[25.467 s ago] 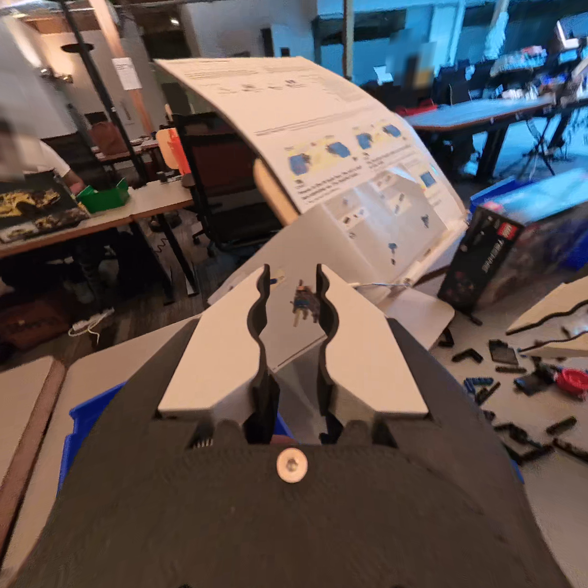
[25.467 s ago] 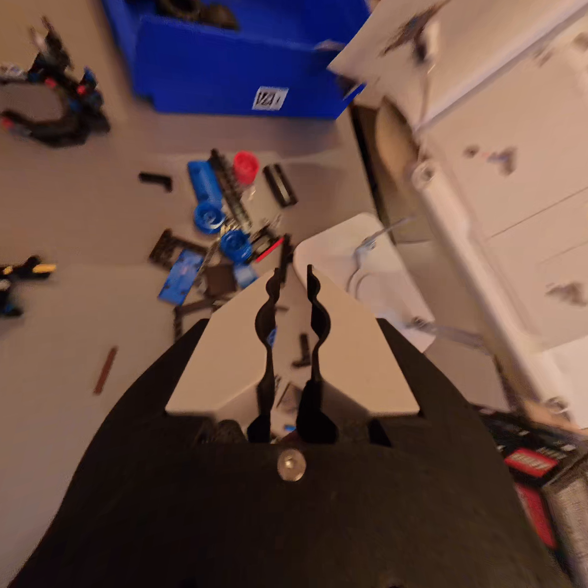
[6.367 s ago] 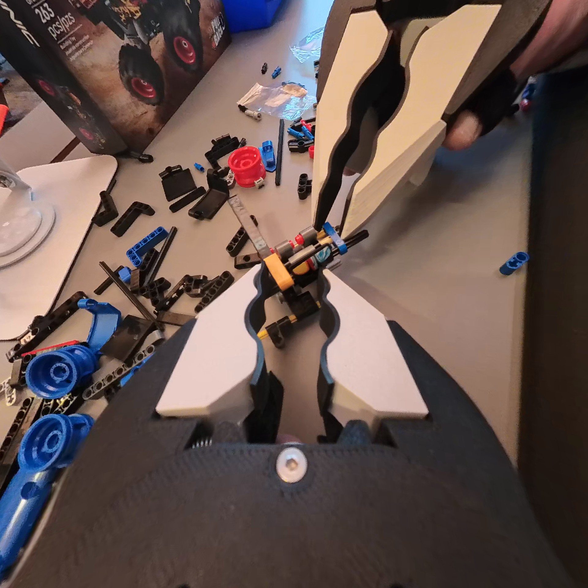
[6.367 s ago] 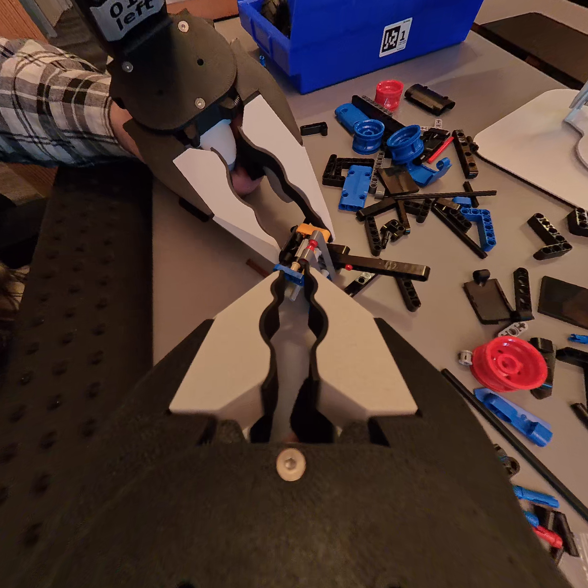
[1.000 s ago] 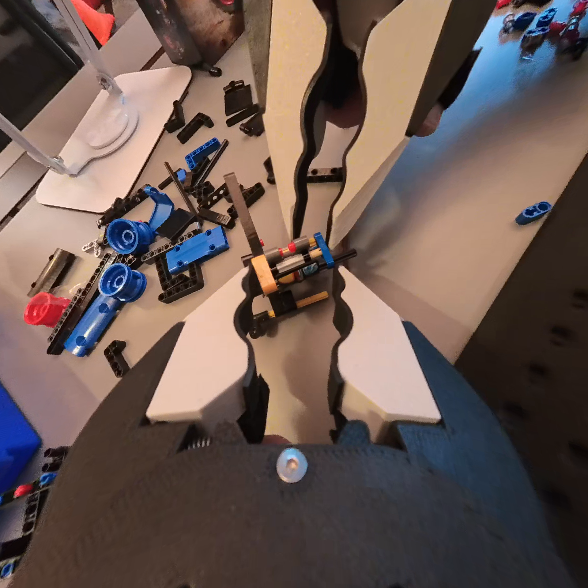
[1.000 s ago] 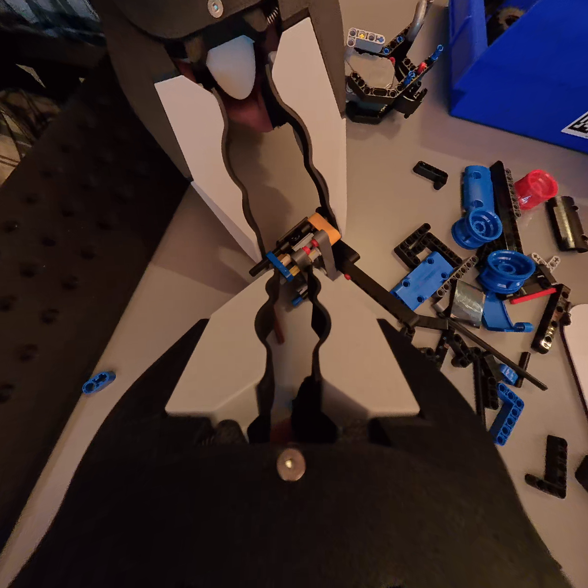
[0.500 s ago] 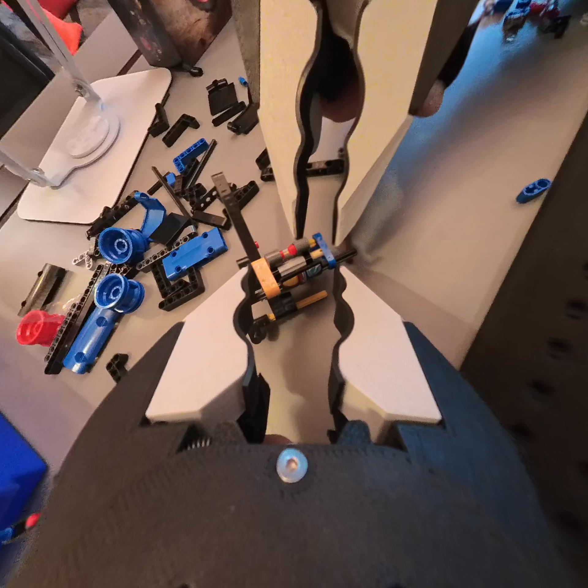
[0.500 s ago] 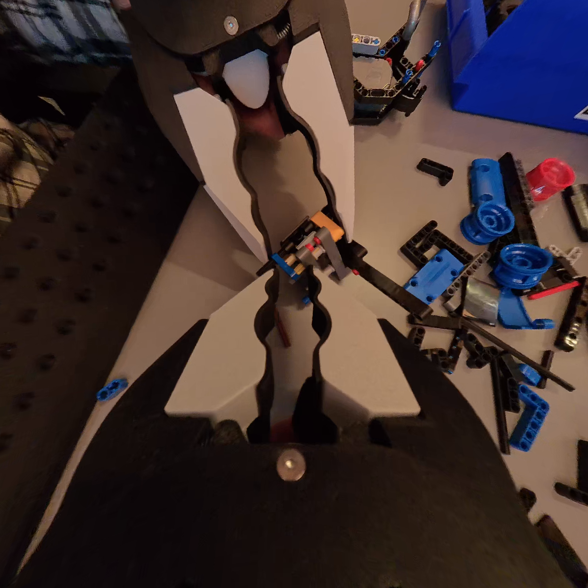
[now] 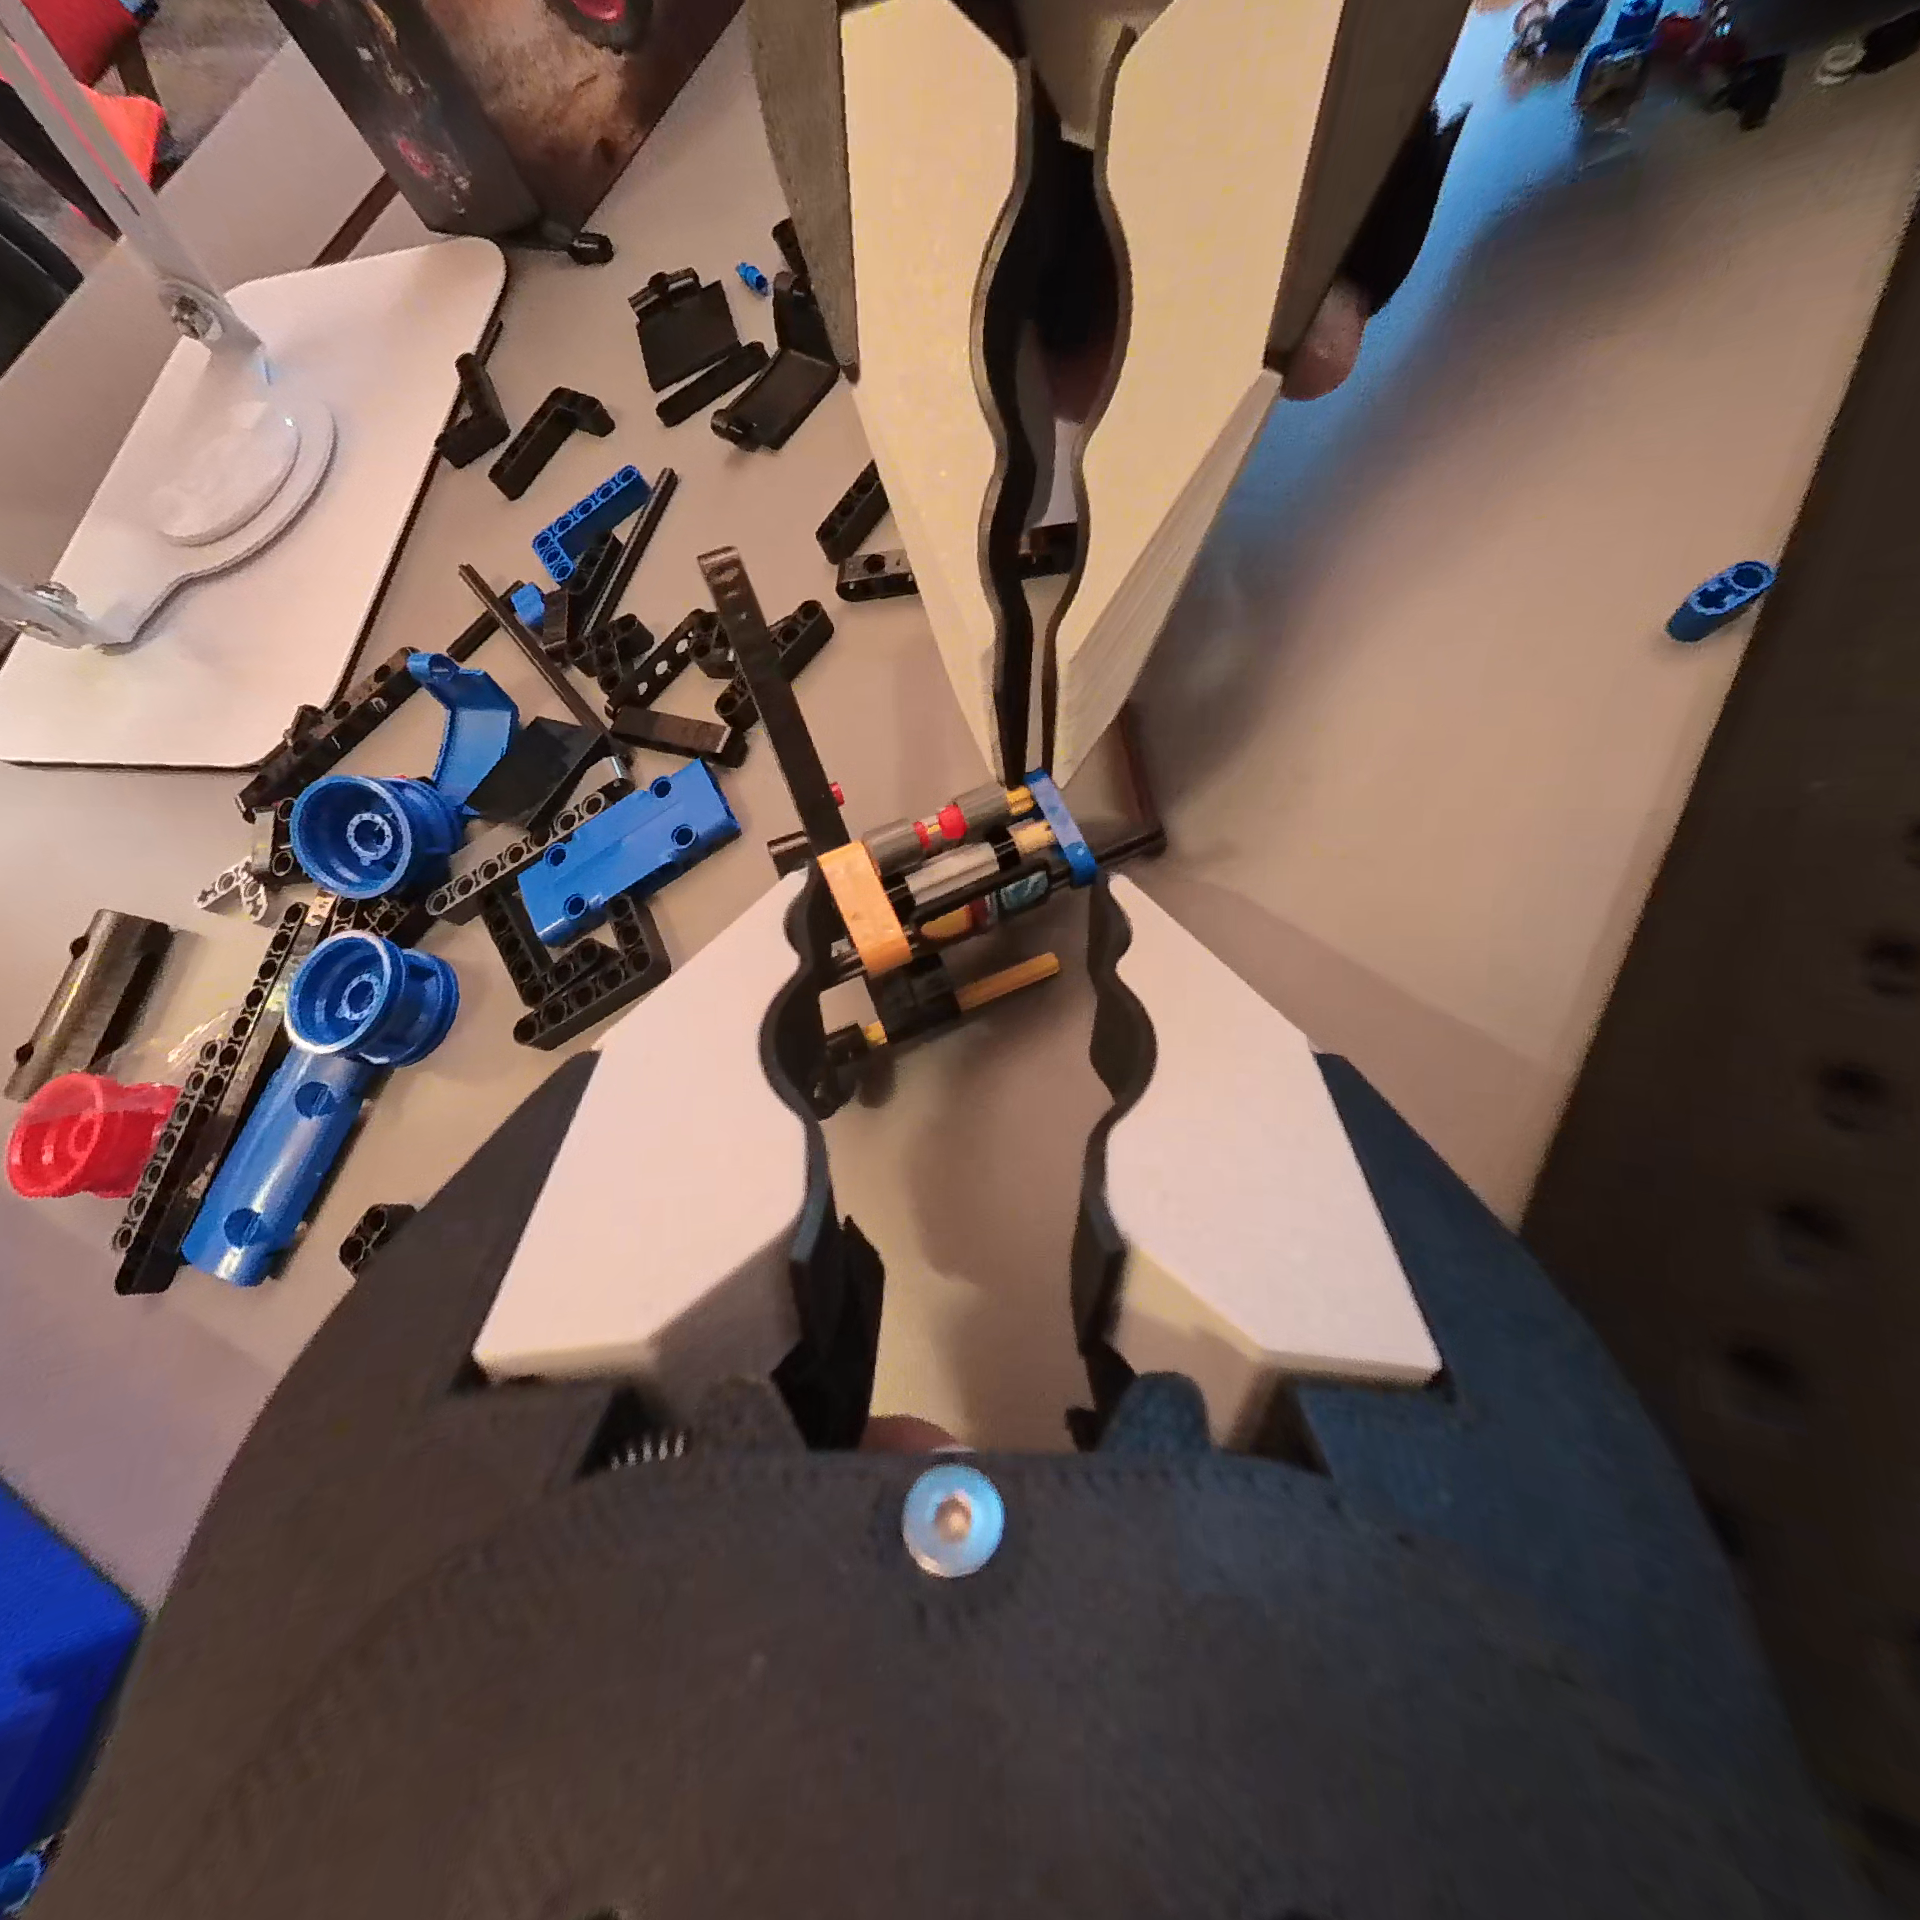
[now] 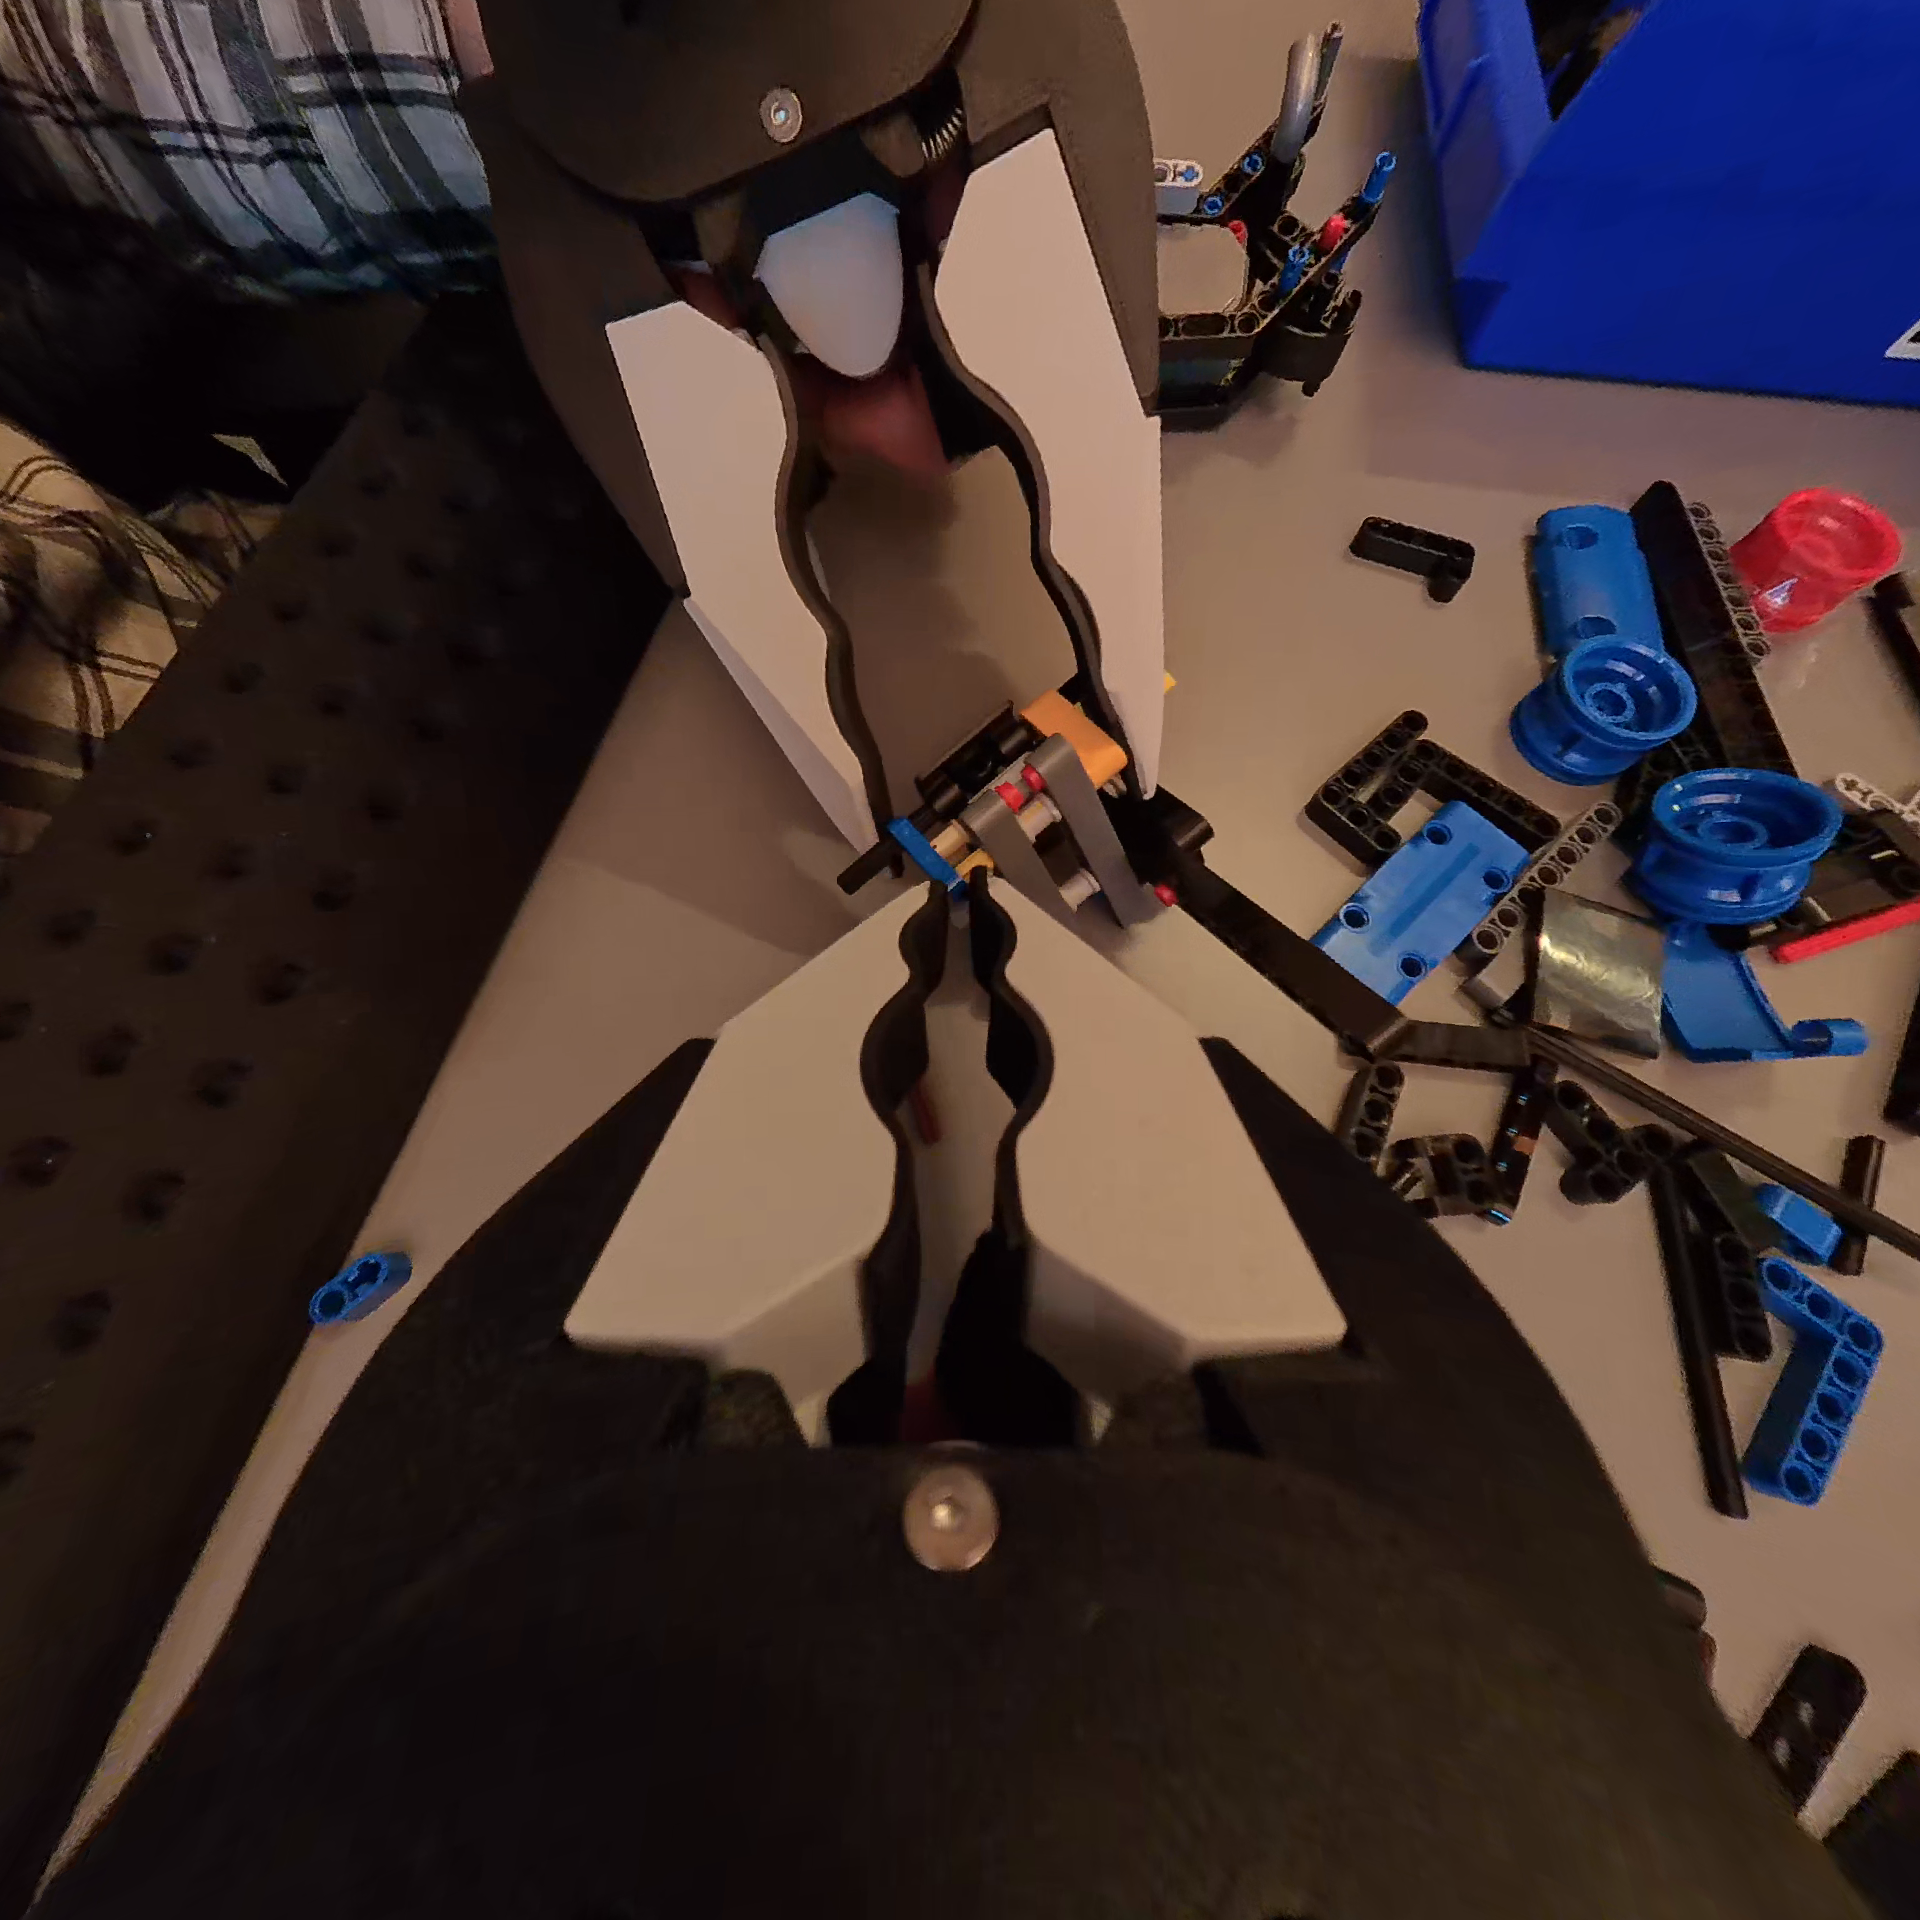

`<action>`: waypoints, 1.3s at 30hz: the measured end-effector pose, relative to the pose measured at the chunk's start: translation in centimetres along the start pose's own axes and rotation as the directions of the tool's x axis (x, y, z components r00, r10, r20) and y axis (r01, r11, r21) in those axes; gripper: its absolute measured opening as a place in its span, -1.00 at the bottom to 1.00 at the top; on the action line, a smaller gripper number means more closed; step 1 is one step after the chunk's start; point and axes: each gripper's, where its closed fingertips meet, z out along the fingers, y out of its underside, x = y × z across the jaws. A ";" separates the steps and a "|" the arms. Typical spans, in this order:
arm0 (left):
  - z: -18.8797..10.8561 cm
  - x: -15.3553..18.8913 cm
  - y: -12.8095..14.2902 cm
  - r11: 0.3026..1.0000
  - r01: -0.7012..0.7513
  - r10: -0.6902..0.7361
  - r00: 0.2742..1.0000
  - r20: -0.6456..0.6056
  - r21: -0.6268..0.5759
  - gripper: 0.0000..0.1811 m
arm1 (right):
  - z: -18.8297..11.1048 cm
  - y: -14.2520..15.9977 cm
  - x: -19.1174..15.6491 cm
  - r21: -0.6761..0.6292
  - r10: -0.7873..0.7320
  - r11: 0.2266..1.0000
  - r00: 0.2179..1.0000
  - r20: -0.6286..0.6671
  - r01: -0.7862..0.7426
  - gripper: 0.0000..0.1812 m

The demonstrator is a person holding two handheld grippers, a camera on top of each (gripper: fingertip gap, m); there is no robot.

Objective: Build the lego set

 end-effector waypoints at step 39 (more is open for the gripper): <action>0.9 -1.2 -0.4 0.999 -0.046 0.048 0.995 -0.085 0.021 -0.49 | -0.4 -0.2 2.4 -0.150 -0.357 0.931 0.918 -0.172 0.334 -0.65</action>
